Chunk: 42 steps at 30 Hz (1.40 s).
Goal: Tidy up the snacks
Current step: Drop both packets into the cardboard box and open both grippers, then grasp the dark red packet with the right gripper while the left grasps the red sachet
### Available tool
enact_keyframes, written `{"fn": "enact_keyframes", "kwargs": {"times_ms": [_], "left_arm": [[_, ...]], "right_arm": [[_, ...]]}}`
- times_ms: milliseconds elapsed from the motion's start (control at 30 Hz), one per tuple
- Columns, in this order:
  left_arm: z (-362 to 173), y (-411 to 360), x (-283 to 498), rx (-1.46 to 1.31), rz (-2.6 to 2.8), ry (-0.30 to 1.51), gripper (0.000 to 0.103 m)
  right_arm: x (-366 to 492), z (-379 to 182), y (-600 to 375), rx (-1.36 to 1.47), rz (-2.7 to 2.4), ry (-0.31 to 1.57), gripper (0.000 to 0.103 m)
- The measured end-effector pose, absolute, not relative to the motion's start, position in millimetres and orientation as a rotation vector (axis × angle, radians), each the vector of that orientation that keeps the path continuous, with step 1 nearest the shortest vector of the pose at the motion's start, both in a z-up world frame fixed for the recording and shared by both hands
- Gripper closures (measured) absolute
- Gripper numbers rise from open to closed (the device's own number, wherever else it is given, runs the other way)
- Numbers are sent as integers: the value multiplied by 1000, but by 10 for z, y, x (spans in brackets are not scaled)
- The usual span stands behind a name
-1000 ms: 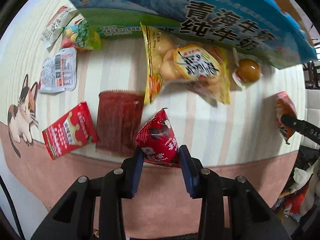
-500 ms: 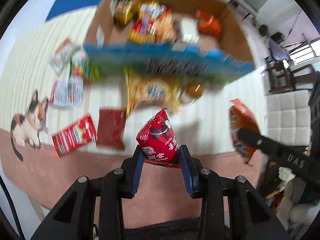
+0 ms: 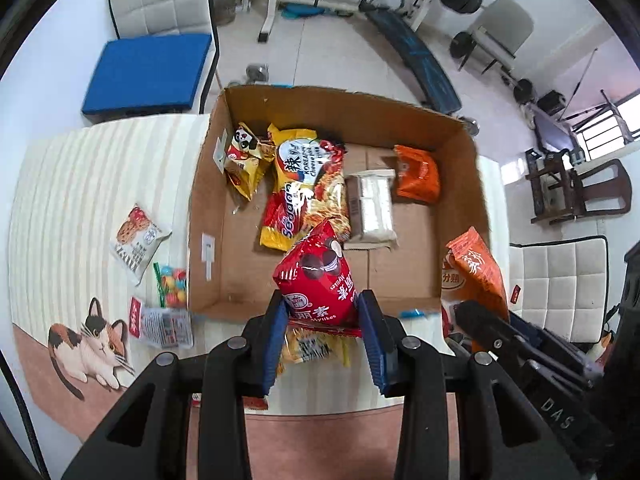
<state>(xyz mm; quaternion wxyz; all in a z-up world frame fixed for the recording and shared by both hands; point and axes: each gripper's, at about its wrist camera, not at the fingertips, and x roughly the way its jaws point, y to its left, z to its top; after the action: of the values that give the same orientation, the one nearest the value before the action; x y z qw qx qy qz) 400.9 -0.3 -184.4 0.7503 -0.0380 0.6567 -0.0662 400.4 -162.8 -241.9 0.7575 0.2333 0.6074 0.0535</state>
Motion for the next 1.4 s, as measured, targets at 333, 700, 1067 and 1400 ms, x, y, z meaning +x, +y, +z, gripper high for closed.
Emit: {"fn": "enact_keyframes", "kwargs": {"times_ms": [333, 700, 1067, 1400], "left_arm": [[-2573, 31, 4470, -139, -136, 1632, 70], [-2829, 22, 4536, -168, -141, 1721, 68], [-2388, 135, 4538, -147, -144, 1619, 21], [-1665, 369, 3752, -24, -92, 1374, 21]], "right_arm": [[4391, -2999, -1499, 477, 63, 1411, 61], [4524, -3325, -1421, 461, 95, 1503, 34], [4458, -3000, -1398, 360, 116, 1467, 12], [3769, -2646, -1094, 378, 198, 1419, 12]]}}
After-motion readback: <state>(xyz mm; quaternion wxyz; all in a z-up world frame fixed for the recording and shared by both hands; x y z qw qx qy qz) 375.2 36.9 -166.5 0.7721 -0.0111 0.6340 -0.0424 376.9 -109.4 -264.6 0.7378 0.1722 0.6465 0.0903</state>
